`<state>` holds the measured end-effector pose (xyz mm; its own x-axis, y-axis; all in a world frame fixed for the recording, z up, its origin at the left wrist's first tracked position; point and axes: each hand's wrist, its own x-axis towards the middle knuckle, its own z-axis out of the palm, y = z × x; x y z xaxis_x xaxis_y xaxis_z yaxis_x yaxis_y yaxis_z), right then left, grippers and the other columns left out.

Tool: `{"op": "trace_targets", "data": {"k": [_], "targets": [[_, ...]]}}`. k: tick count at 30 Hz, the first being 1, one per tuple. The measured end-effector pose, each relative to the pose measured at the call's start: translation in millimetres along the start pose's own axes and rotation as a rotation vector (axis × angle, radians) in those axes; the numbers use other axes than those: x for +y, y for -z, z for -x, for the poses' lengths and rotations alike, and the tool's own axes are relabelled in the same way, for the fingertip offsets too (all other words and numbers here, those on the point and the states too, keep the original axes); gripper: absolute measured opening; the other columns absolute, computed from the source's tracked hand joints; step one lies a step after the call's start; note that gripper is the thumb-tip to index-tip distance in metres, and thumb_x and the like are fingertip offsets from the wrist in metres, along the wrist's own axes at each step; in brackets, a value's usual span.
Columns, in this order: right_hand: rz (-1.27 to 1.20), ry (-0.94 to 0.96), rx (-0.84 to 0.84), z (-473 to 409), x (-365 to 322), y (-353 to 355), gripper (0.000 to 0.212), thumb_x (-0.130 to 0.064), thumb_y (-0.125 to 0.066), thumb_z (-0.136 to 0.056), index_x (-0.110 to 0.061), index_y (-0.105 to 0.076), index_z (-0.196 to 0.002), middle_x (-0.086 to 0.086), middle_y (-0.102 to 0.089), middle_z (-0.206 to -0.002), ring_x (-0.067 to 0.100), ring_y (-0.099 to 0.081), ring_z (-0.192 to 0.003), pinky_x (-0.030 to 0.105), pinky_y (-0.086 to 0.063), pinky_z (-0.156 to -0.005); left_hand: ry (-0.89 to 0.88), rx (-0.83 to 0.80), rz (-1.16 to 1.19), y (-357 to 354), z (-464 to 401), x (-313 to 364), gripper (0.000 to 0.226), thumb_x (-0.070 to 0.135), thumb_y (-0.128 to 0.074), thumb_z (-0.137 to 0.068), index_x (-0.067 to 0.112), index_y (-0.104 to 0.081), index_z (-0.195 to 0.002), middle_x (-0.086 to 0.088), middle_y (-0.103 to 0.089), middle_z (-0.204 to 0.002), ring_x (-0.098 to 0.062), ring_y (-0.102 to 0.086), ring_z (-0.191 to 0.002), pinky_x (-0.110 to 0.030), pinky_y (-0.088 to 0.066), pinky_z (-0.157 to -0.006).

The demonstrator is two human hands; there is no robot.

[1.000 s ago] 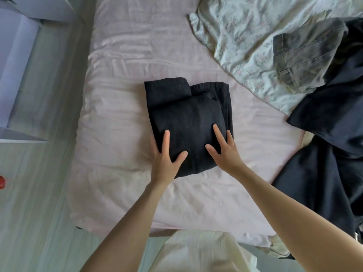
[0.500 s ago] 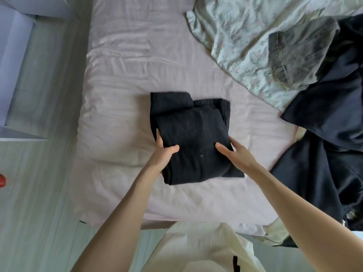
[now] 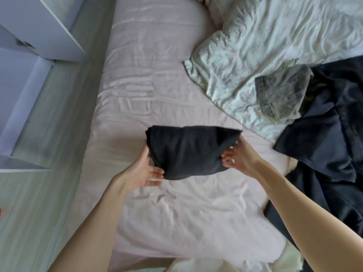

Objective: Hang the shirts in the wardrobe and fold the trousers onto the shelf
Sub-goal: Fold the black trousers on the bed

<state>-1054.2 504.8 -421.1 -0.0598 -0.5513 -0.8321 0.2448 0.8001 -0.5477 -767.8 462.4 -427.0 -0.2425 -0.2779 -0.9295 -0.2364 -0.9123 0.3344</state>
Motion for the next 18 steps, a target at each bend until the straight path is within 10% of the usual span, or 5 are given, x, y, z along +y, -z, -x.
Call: {"op": "trace_targets", "data": {"k": [4, 10, 15, 18], "targets": [[0.230, 0.045, 0.151, -36, -8, -17, 0.072, -0.077, -0.020, -0.082, -0.016, -0.055, -0.093, 0.000, -0.054, -0.083, 0.014, -0.052, -0.077, 0.032, -0.041, -0.078, -0.219, 0.283, -0.044, -17, -32, 16, 0.080, 0.087, -0.049, -0.052, 0.026, -0.055, -0.104, 0.007, -0.059, -0.090, -0.009, -0.057, -0.077, -0.022, -0.049, -0.059], [0.525, 0.108, 0.189, -72, 25, -34, 0.067, -0.067, -0.047, -0.078, -0.047, -0.027, -0.140, 0.004, -0.031, -0.139, 0.029, -0.029, -0.132, 0.046, -0.027, -0.111, -0.056, 0.617, -0.183, -38, -77, 11, 0.084, 0.076, -0.058, -0.066, 0.028, -0.041, -0.133, -0.006, -0.035, -0.137, -0.031, -0.038, -0.124, -0.044, -0.041, -0.102], [0.681, 0.080, 0.362, -82, 39, -41, 0.082, -0.068, -0.053, -0.075, -0.034, -0.020, -0.143, -0.001, -0.031, -0.146, 0.027, -0.021, -0.137, 0.048, -0.020, -0.112, -0.101, 0.457, 0.200, -43, -82, -6, 0.089, 0.063, -0.071, -0.067, 0.029, -0.034, -0.140, 0.000, -0.043, -0.140, -0.026, -0.047, -0.123, -0.045, -0.042, -0.102], [0.207, 0.030, 0.181, -82, 40, -40, 0.066, -0.062, -0.064, -0.072, -0.034, -0.035, -0.125, -0.009, -0.048, -0.126, 0.017, -0.048, -0.115, 0.038, -0.045, -0.089, -0.155, 0.372, 0.188, -33, -80, -5, 0.077, 0.051, -0.077, -0.068, 0.023, -0.047, -0.133, 0.001, -0.057, -0.129, -0.021, -0.055, -0.116, -0.040, -0.044, -0.102]]}}
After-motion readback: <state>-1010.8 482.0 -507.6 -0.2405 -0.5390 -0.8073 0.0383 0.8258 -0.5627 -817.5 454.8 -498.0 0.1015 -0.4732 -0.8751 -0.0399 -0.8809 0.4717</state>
